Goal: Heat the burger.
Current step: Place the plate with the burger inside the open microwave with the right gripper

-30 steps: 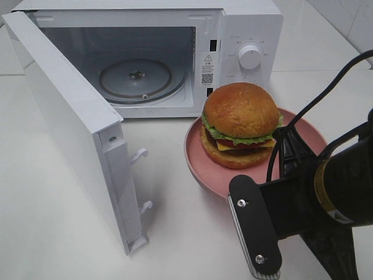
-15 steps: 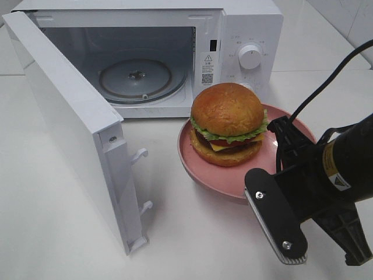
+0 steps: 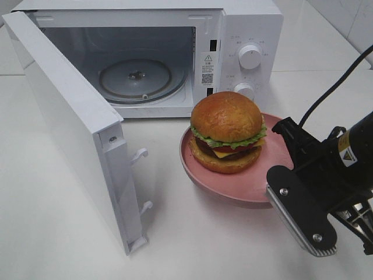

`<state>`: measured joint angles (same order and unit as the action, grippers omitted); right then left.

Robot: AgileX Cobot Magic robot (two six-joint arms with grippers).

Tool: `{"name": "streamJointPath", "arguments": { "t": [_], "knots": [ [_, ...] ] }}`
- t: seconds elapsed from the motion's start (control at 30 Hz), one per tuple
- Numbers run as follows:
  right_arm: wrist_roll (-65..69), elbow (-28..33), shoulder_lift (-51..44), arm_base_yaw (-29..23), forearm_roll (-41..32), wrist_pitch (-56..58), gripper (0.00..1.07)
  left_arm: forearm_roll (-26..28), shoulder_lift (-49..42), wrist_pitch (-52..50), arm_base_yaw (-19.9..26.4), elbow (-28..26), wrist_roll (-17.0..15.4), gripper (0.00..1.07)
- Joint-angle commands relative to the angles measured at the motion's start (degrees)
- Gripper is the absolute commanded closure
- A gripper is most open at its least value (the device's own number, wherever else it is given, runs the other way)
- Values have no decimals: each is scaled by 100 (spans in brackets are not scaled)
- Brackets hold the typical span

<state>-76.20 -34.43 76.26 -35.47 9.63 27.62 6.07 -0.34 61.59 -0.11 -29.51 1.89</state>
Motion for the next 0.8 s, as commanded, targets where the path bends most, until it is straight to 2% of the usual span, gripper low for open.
{"name": "streamJointPath", "arguments": {
  "t": [0.03, 0.17, 0.8],
  "knots": [
    [-533, -74, -34, 143, -258, -292, 107, 46, -92, -57, -23, 0, -6, 7],
    [-1192, -189, -34, 355, -636, -241, 107, 46, -92, -57, -23, 0, -6, 7],
    [-1283, -395, -29, 395, -625, -430, 107, 46, -92, -57, -23, 0, -6, 7]
  ]
}}
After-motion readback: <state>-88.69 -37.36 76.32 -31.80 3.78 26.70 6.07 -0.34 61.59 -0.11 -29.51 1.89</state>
